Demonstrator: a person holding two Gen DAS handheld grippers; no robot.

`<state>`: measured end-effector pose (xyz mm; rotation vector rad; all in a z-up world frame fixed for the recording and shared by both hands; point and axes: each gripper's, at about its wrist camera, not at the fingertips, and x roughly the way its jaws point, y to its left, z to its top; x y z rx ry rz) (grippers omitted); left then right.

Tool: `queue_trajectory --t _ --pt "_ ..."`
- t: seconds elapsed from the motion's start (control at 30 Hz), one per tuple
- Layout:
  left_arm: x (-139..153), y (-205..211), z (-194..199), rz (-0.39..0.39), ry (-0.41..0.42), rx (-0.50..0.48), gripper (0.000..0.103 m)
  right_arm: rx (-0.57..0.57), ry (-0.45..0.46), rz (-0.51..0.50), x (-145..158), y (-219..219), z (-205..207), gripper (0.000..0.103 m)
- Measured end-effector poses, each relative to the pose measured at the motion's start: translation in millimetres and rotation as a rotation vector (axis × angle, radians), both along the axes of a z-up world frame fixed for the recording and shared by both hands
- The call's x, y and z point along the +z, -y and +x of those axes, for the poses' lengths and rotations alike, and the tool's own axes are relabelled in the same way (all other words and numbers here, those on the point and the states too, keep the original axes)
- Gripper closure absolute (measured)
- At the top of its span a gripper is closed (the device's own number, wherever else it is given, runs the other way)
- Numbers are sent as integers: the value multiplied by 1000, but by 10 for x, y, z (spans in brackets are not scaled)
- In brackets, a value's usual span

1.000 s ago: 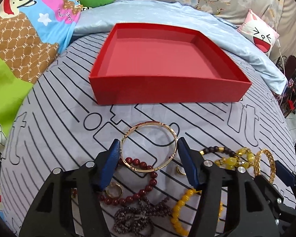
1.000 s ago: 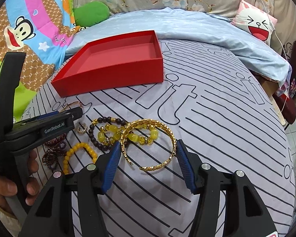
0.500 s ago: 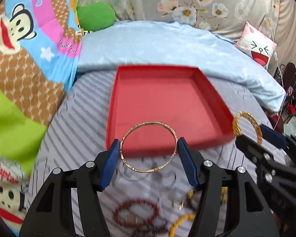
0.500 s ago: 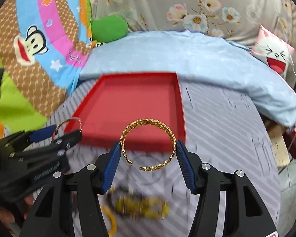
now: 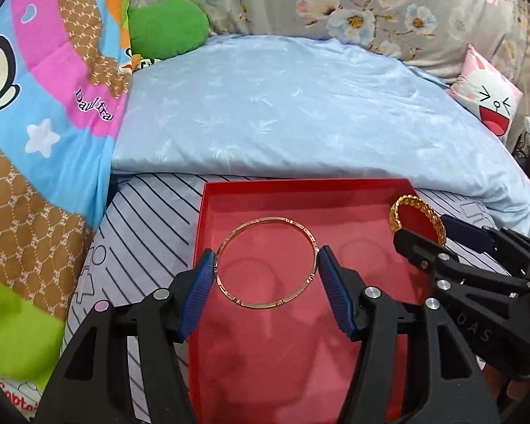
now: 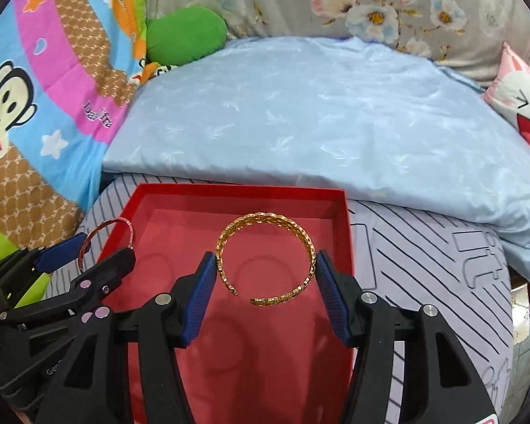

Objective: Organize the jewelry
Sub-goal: 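Carry both held bangles up and over the red tray, then lower both bangles into the red tray and open both tools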

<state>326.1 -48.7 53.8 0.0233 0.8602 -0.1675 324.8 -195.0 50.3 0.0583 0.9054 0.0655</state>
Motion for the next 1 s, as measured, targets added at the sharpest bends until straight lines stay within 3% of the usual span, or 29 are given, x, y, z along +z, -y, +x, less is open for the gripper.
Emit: queue_trajectory --t 0.47,1.0 --pt "-333 56 407 17 -68 23 46 -4 -98 -38 -379 0 466 47" --pt "-429 -14 447 15 -84 42 40 -7 -75 -49 -367 -45 507 46"
